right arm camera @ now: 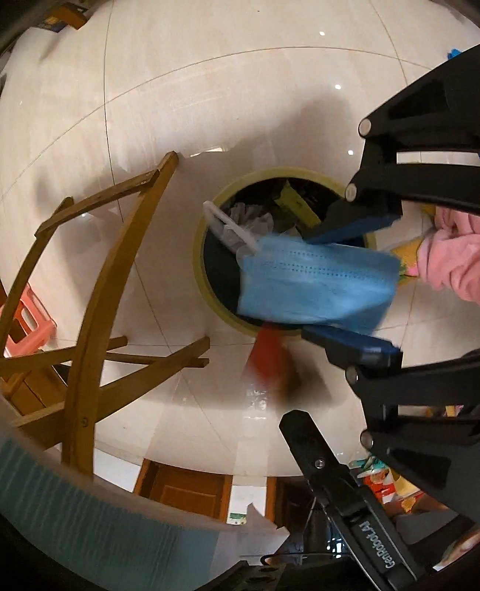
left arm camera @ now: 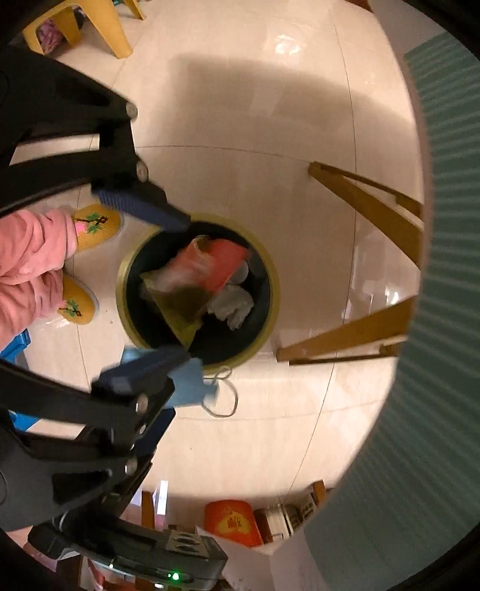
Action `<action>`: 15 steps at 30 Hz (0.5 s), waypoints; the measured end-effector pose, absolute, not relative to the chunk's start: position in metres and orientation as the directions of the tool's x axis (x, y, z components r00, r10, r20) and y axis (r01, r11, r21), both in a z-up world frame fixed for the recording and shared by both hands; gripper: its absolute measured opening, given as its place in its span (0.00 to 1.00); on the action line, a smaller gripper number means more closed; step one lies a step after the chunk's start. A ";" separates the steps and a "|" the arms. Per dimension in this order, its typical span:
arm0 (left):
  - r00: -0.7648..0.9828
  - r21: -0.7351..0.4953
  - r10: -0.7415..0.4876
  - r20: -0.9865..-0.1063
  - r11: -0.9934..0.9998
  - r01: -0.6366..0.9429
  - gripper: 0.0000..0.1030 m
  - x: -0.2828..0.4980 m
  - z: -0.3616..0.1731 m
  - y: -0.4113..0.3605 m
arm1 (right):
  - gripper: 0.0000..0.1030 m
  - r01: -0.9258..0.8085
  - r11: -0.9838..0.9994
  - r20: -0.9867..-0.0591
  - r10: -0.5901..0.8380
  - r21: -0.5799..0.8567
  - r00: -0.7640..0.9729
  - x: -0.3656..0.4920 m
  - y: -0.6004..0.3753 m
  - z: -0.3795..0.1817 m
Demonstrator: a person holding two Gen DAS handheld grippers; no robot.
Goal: Collect trash
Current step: 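Carry the red box and blue mask off the table down over the bin, then open both tools to drop the box and mask into the bin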
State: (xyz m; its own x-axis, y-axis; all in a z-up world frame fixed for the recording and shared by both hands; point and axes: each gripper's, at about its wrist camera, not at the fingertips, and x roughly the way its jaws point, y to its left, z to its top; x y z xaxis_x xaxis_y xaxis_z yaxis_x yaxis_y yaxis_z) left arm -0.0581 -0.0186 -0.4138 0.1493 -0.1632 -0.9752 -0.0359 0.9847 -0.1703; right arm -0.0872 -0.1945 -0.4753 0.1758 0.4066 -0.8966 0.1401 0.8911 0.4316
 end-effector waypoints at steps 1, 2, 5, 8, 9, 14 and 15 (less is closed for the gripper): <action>0.157 -0.160 -0.153 -0.976 0.986 -0.036 0.76 -0.059 -0.415 -0.019 | 0.48 0.134 0.896 -0.899 0.399 0.424 0.179 -0.087 -0.191 -0.476; 0.163 -0.150 -0.142 -0.976 0.988 -0.033 0.79 -0.060 -0.415 -0.019 | 0.48 0.127 0.900 -0.901 0.392 0.418 0.185 -0.086 -0.190 -0.476; 0.179 -0.127 -0.120 -0.977 0.992 -0.025 0.81 -0.061 -0.412 -0.015 | 0.50 0.117 0.908 -0.904 0.375 0.403 0.203 -0.088 -0.188 -0.476; 0.194 -0.114 -0.109 -0.975 0.993 -0.016 0.83 -0.063 -0.411 -0.010 | 0.60 0.123 0.913 -0.908 0.357 0.389 0.217 -0.091 -0.187 -0.470; 0.196 -0.108 -0.104 -0.975 0.994 -0.008 0.83 -0.064 -0.410 -0.011 | 0.62 0.125 0.914 -0.909 0.352 0.385 0.225 -0.092 -0.187 -0.469; 0.223 -0.080 -0.084 -0.971 0.996 0.028 0.86 -0.064 -0.399 -0.002 | 0.74 0.153 0.920 -0.914 0.317 0.361 0.253 -0.103 -0.189 -0.443; 0.233 -0.079 -0.085 -0.969 0.996 0.035 0.86 -0.065 -0.391 -0.002 | 0.75 0.163 0.923 -0.918 0.300 0.347 0.259 -0.105 -0.190 -0.436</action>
State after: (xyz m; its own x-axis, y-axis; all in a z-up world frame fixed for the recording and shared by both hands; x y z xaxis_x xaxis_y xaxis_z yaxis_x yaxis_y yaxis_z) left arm -0.0647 -0.0024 -0.3911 0.2325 -0.0848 -0.9689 0.0350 0.9963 -0.0788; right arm -0.1048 -0.1900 -0.4361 0.2593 0.2996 -0.9181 0.1630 0.9234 0.3474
